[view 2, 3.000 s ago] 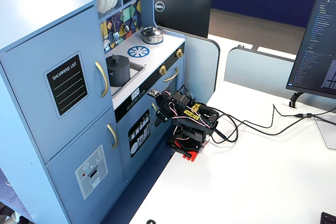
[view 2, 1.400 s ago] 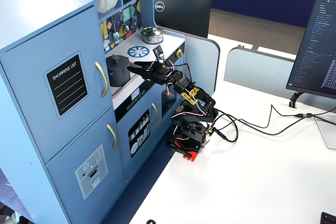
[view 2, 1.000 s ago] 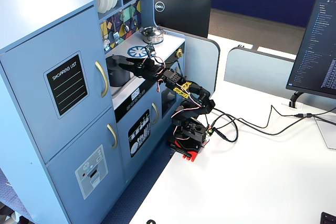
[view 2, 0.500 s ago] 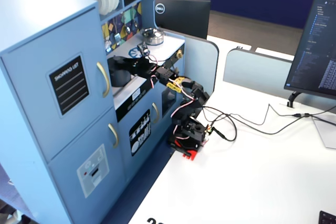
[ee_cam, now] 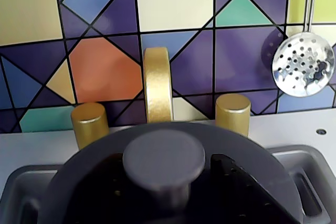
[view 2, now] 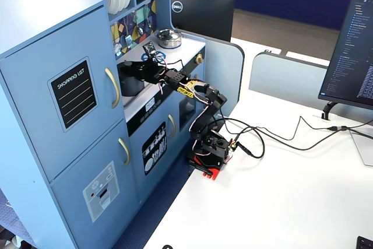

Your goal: Take off the lid from the gray recipient and place it on the counter

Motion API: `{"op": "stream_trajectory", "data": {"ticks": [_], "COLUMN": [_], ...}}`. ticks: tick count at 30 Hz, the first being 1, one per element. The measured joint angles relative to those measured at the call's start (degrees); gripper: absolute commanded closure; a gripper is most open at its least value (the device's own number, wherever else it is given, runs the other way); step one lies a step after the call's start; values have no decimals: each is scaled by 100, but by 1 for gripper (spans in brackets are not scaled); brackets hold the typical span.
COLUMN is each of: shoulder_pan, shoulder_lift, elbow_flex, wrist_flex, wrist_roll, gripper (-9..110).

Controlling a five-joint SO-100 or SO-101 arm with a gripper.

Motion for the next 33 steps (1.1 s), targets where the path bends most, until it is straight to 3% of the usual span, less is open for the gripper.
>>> {"op": "stream_trajectory", "data": {"ticks": [16, 33], "shoulder_pan": [97, 2461], "shoulder_lift": [9, 721], "elbow_flex": [-457, 18], "wrist_flex": [-114, -79], "wrist_roll": [-9, 141], "gripper": [102, 102]}}
